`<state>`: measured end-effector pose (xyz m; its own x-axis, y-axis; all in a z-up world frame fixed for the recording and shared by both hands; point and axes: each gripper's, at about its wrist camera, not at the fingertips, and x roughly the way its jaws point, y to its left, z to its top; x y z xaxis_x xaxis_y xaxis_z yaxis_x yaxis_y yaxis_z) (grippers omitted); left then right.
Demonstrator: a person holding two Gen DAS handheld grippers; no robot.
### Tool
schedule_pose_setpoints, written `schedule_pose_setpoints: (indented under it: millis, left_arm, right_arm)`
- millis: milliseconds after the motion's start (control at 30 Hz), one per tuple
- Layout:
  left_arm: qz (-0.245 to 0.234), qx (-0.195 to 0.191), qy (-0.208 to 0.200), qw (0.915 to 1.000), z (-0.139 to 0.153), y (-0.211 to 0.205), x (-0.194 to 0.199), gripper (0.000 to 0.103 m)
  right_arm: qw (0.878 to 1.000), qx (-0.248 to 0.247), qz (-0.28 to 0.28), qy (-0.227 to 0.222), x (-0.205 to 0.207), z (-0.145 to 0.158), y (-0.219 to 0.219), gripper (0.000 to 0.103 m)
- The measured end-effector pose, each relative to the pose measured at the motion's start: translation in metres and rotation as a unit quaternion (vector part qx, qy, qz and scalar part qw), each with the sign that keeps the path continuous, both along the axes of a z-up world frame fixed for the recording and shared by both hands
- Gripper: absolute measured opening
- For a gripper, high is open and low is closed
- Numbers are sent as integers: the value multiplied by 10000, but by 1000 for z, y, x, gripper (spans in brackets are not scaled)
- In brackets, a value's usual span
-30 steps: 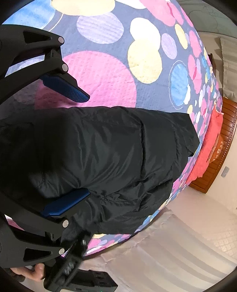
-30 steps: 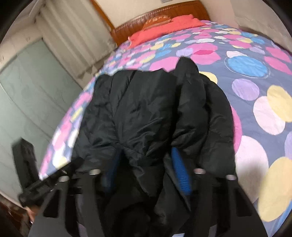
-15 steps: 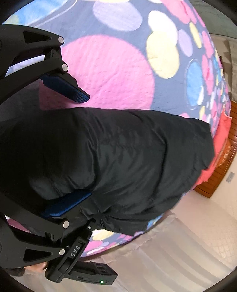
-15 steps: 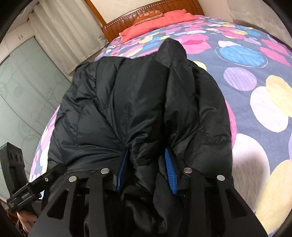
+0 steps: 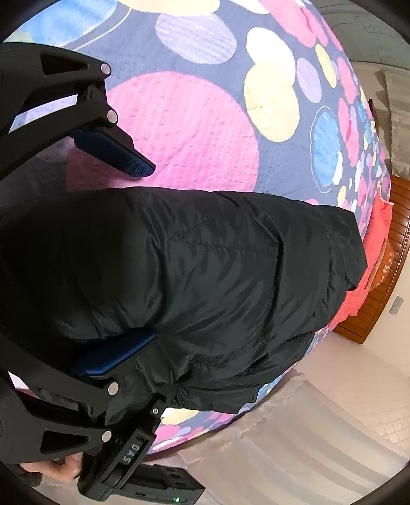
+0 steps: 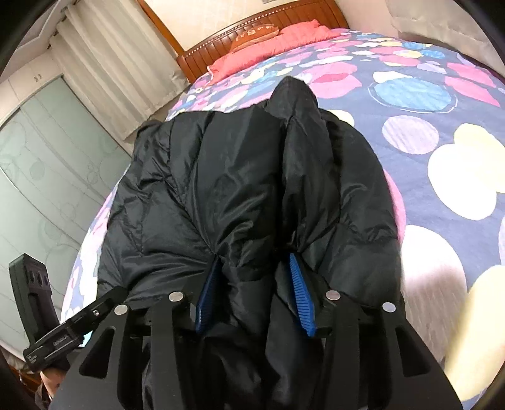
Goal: Fold large clothes
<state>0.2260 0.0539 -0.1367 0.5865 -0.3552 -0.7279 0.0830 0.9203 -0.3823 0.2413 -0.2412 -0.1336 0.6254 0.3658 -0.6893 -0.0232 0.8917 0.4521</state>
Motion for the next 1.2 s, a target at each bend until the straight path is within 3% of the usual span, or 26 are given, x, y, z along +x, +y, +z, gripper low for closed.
schedule_pose_setpoints:
  millis: [467,833,1200]
  left_arm:
    - [77,279,-74,9996,4,-16,1,99]
    - [233,685,-243,9971,18,-20,-8,99]
    - [488,1207,-558,9899,34,-28,-40,99]
  right_arm:
    - [9998,-68,-209,-9,-9,4,2,51]
    - [9985,-64,-548,-60,-33,20,-10,62]
    - [9905,-1013,-896,-235,-70,44,-8,74]
